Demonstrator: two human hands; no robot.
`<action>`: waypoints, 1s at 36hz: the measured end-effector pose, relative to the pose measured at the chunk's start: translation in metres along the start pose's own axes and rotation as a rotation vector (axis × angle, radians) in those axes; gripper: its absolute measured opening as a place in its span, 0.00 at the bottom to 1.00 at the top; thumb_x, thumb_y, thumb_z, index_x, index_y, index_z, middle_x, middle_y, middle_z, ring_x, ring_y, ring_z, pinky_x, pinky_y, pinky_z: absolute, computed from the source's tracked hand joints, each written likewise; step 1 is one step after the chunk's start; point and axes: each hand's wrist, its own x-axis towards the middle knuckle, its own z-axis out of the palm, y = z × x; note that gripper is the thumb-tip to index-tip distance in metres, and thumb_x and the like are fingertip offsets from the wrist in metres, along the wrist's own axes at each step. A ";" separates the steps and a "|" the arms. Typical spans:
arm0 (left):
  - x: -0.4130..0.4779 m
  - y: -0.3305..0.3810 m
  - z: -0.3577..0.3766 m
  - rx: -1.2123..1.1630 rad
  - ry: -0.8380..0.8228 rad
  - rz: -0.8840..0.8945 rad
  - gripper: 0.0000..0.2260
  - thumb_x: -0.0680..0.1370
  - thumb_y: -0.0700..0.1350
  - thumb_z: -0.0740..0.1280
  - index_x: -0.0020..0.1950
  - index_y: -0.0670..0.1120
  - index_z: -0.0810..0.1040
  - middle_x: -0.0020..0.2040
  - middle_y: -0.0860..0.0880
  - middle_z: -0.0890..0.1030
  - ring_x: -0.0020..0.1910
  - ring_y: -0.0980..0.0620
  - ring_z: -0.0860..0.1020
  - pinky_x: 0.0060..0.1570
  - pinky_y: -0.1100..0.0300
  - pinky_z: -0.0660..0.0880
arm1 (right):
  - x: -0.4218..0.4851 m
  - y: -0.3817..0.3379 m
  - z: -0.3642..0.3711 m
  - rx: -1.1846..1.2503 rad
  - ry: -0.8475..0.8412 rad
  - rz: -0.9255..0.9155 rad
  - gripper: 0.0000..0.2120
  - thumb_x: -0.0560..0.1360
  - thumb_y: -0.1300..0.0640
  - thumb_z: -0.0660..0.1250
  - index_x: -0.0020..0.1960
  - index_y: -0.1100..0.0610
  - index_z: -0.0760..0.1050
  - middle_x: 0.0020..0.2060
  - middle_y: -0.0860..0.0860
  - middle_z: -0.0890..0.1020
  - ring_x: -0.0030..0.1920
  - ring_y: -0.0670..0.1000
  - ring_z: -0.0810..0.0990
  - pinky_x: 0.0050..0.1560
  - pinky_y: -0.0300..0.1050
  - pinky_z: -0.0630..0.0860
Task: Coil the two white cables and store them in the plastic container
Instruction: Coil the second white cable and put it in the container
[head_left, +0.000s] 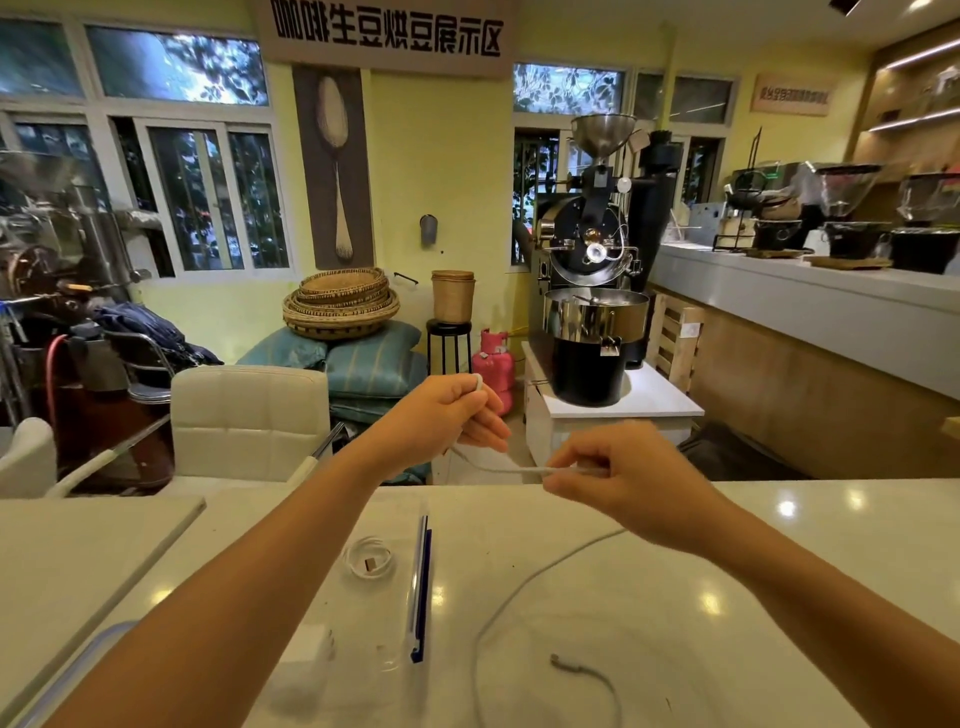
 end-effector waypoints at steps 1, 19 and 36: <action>-0.002 0.000 0.001 0.000 -0.027 -0.008 0.14 0.81 0.39 0.51 0.41 0.44 0.73 0.38 0.47 0.80 0.32 0.61 0.81 0.41 0.67 0.78 | 0.002 -0.001 -0.005 0.009 0.008 -0.011 0.05 0.71 0.55 0.67 0.42 0.54 0.81 0.25 0.44 0.72 0.27 0.37 0.72 0.30 0.29 0.68; -0.026 -0.003 0.039 -0.470 -0.248 0.119 0.17 0.80 0.40 0.47 0.47 0.43 0.75 0.28 0.49 0.82 0.29 0.54 0.79 0.49 0.57 0.77 | 0.054 0.016 -0.032 0.495 0.172 -0.077 0.08 0.72 0.62 0.64 0.36 0.53 0.74 0.35 0.58 0.74 0.38 0.52 0.73 0.34 0.26 0.72; -0.024 0.003 0.041 -0.546 -0.174 0.263 0.10 0.76 0.45 0.53 0.46 0.46 0.73 0.27 0.51 0.80 0.26 0.58 0.76 0.42 0.56 0.72 | 0.064 0.031 0.047 0.814 0.002 0.048 0.14 0.79 0.58 0.53 0.39 0.53 0.73 0.31 0.54 0.75 0.32 0.49 0.76 0.35 0.40 0.75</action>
